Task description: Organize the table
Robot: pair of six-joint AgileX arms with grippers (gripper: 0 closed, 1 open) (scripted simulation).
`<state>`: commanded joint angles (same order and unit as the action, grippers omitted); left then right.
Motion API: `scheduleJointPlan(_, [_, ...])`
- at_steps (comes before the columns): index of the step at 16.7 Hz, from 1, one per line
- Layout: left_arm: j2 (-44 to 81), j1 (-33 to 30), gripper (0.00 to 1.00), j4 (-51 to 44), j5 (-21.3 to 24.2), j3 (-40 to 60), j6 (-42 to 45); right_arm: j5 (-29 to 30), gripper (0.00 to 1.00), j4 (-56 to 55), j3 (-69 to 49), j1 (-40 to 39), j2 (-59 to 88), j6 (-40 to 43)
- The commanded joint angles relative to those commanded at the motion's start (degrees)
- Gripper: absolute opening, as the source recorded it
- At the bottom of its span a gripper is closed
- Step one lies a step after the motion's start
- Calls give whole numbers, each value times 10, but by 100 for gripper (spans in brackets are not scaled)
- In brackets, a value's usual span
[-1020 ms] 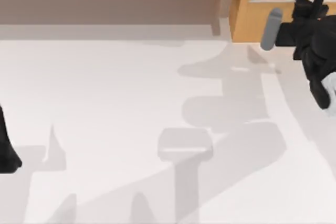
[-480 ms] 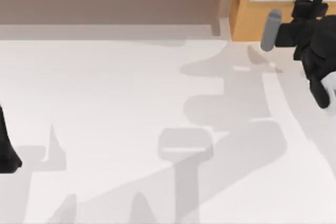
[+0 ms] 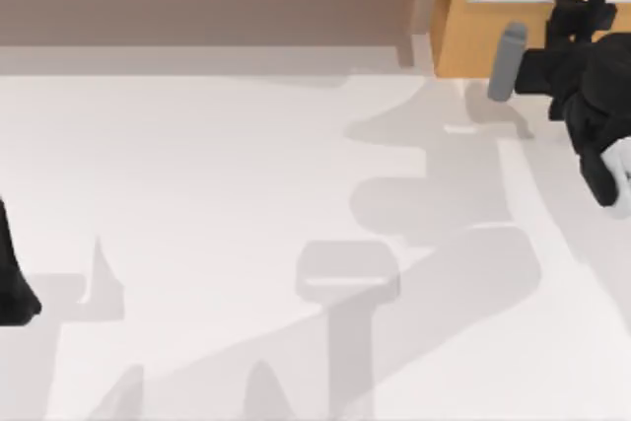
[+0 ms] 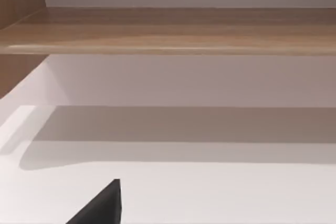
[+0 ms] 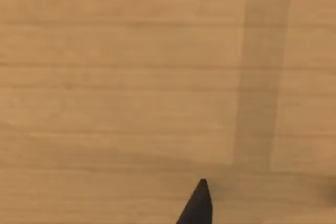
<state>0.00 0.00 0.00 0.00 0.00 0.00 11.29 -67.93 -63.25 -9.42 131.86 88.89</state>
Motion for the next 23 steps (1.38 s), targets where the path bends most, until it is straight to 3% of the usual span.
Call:
scheduleJointPlan(2, [0, 0, 100, 0, 0, 0, 0, 0, 98, 0, 0, 0, 0, 0])
scheduleJointPlan(3, [0, 0, 100, 0, 0, 0, 0, 0, 100, 0, 0, 0, 0, 0])
scheduleJointPlan(10, [0, 0, 100, 0, 0, 0, 0, 0, 100, 0, 0, 0, 0, 0])
scheduleJointPlan(23, [0, 0, 100, 0, 0, 0, 0, 9, 100, -54, 111, -15, -42, -7])
